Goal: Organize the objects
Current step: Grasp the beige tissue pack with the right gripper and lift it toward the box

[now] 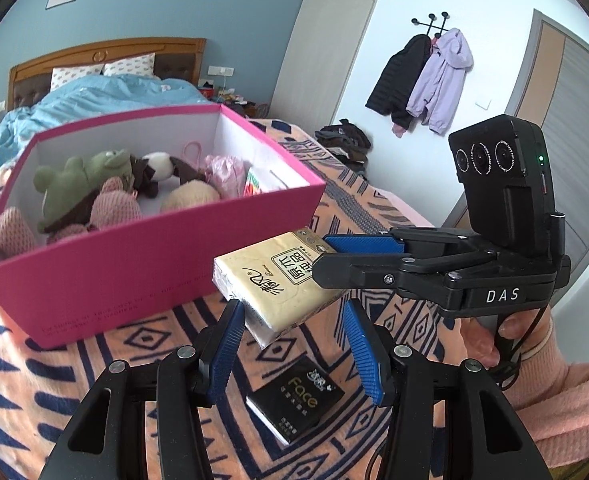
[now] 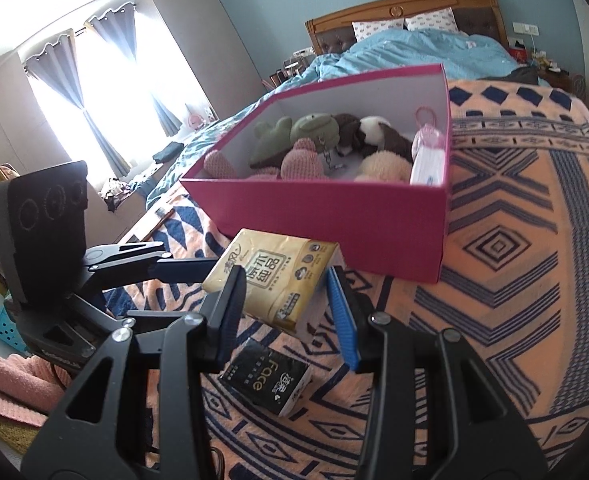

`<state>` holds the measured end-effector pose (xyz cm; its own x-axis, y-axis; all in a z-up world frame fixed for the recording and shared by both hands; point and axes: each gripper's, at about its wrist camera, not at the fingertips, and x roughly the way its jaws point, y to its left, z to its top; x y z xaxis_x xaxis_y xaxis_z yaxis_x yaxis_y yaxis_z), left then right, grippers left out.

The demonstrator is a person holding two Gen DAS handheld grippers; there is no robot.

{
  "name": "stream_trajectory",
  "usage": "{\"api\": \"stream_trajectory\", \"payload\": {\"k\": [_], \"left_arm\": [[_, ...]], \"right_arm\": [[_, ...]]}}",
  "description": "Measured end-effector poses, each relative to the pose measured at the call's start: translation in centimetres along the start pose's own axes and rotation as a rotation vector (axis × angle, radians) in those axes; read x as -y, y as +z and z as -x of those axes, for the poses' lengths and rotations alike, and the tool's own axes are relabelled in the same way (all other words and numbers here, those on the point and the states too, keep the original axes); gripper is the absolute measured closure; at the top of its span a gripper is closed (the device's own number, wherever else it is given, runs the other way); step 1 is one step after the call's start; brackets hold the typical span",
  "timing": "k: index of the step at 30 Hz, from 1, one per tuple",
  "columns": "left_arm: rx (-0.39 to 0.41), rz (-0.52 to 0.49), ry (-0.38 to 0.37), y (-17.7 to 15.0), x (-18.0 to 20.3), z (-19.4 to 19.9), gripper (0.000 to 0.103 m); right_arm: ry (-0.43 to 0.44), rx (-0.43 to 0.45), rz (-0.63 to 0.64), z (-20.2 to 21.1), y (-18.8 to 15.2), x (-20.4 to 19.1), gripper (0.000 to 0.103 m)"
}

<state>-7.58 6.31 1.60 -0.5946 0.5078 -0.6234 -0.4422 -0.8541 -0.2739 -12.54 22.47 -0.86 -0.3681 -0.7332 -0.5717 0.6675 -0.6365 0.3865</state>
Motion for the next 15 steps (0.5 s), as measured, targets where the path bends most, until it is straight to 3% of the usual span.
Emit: {"api": "stream_trajectory", "payload": {"k": [15], "left_arm": [[0.049, -0.051, 0.056, 2.9, -0.1, 0.6, 0.051]], "right_arm": [[-0.019, 0.079, 0.054, 1.2, 2.9, -0.6, 0.058]]}}
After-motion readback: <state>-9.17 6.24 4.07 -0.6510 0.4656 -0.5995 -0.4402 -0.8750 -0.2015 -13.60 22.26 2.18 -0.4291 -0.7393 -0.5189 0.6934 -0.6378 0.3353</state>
